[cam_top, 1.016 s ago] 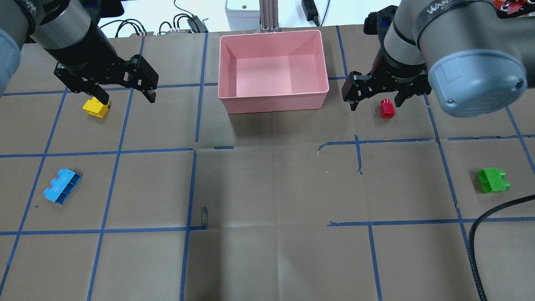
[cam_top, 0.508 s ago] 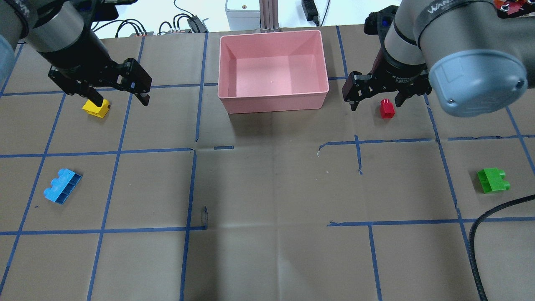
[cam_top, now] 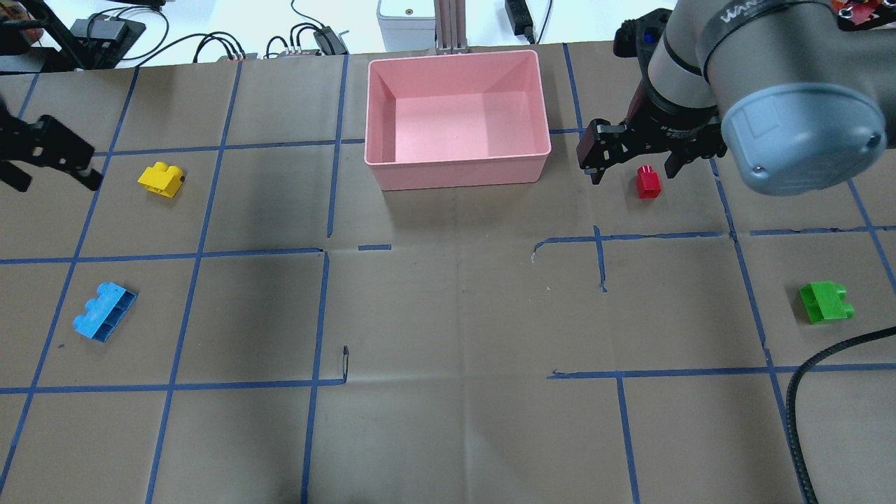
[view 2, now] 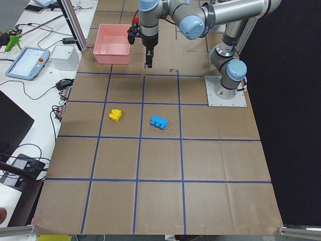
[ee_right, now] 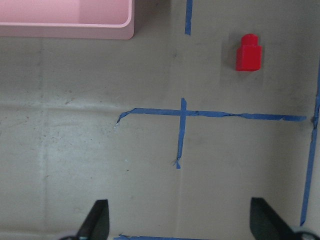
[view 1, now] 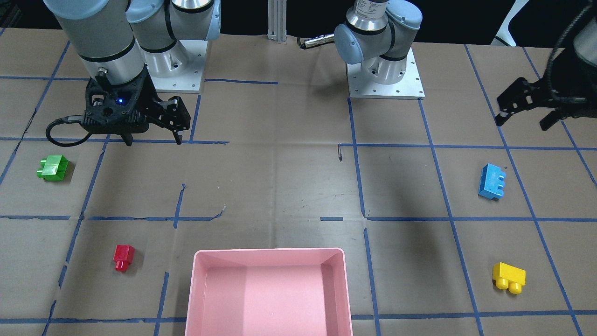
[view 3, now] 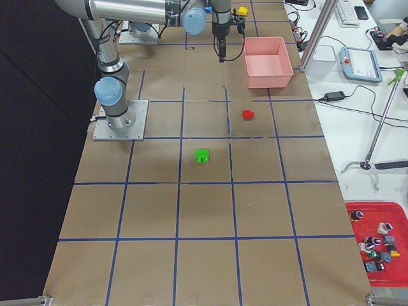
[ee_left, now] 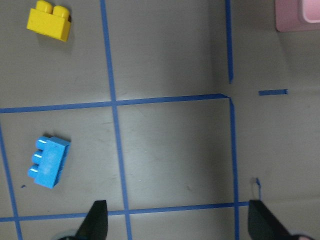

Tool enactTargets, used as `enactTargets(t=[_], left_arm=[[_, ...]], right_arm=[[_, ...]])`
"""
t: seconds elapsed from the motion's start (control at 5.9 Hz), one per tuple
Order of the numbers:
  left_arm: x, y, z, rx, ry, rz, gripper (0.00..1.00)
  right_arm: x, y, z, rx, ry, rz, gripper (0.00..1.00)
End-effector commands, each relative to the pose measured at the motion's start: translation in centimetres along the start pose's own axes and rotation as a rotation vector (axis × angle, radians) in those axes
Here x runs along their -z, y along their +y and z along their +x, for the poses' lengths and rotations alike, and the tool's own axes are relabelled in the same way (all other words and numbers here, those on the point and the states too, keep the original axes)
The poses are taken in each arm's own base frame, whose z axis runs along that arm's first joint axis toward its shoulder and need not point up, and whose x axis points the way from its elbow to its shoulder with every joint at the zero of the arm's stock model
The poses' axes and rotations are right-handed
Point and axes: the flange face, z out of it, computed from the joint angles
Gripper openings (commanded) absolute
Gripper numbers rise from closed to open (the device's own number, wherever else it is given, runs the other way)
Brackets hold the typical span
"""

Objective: Put all blocks into box

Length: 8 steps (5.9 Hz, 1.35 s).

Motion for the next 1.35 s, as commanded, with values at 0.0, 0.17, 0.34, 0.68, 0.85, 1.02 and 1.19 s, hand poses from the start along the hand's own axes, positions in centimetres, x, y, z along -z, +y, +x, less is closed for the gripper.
enactTargets(t=[0.0,0.17,0.34,0.68,0.85,1.02,1.19], left_arm=[[-1.3,1.7,-6.5,-0.141,-0.006,0.011,0.99],[-1.7,1.6,-6.6,-0.227,-0.002,0.009,0.99],[-2.5,1.2,-7.1,-0.419,0.007,0.004,0.99],[-7.1,0.8,-10.9,-0.532,0.070,-0.021,0.99],[-11.3,0.8,-13.7,-0.506,0.096,-0.030,0.99],[-14.5,0.2,-14.6,-0.528,0.060,-0.016,0.99],[-17.6,0.6,-14.3,-0.514,0.061,-0.013,0.99]], right_arm=[[0.2,-0.7,7.5,0.013,0.013,0.004,1.00],[0.2,-0.7,12.5,0.028,0.010,-0.004,1.00],[0.1,-0.3,16.8,0.036,0.020,-0.007,1.00],[-5.0,2.3,24.0,0.033,0.037,-0.003,1.00],[-8.8,4.9,27.7,0.027,0.071,0.043,1.00],[-11.3,6.9,30.1,0.010,0.109,0.085,1.00],[-13.5,8.6,31.7,0.001,0.075,0.067,1.00]])
